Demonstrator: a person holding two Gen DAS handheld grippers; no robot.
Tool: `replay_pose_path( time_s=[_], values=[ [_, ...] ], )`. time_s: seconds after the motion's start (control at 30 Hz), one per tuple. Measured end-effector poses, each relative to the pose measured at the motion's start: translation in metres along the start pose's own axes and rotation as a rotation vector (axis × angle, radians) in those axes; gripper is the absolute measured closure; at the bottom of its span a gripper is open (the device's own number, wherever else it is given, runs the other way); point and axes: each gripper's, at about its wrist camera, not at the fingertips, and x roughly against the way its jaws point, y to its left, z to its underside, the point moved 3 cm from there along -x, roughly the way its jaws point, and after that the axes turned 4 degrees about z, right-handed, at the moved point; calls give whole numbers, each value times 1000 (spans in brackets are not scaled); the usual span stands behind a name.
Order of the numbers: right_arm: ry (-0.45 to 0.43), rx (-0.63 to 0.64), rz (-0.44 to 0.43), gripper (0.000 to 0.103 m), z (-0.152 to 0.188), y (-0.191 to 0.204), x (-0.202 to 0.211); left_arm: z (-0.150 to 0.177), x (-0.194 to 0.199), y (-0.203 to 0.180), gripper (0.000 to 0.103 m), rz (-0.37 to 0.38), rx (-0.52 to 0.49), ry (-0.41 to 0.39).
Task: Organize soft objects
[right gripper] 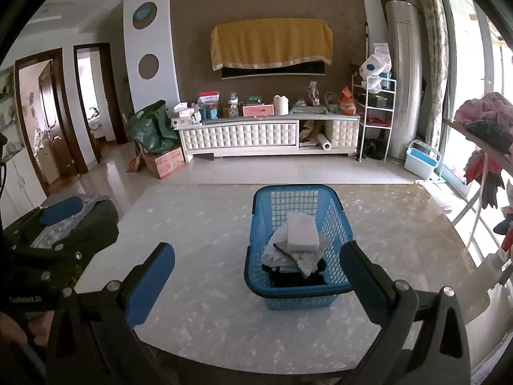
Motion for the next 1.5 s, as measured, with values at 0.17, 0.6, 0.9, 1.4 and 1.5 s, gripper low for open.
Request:
replay_pose_path(
  time_s=[0.17, 0.6, 0.9, 1.4, 1.5],
  values=[
    [1, -4, -2, 0, 2, -1, -2, 0, -2, -1, 0, 2, -13, 9],
    [6, -6, -2, 0, 5, 1, -2, 3, 4, -6, 0, 24, -13, -1],
    [9, -12, -11, 0, 7, 2, -1, 4, 8, -9, 0, 20, -13, -10],
    [14, -13, -13, 0, 10, 3, 2, 3, 11, -10, 0, 7, -17, -14],
    [14, -14, -14, 0, 10, 3, 3, 3, 11, -11, 0, 7, -16, -16]
  ],
)
